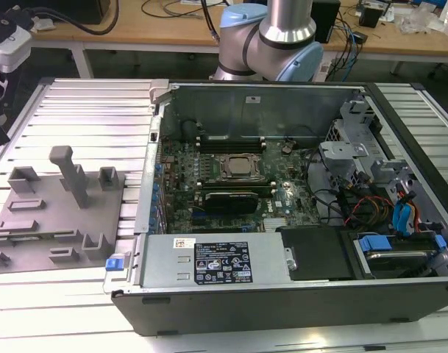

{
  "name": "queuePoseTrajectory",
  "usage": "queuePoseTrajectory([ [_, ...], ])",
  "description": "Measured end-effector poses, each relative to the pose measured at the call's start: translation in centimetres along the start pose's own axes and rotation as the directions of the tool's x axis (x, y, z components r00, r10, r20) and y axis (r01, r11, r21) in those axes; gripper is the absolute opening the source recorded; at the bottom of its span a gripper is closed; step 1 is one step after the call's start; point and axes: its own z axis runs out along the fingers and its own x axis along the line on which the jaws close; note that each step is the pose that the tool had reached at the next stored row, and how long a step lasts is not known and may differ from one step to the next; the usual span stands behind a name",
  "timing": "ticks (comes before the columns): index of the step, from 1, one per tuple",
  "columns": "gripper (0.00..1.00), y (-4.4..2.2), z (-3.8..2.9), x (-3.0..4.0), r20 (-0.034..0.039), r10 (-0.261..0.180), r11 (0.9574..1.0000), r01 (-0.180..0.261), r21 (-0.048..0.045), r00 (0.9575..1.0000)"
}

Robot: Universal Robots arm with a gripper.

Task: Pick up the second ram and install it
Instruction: 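Pick up the second ram and move it above second insertion slot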

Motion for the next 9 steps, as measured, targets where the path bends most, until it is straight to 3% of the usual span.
queuePoseTrajectory([
  [4, 0.11, 0.0, 0.0, 0.0, -0.0023, -0.056, 0.9984, 0.056, -0.0014, 0.9984],
  [9, 0.11, 0.0, 0.0, 0.0, -0.0062, -0.154, 0.988, 0.154, -0.0041, 0.988],
])
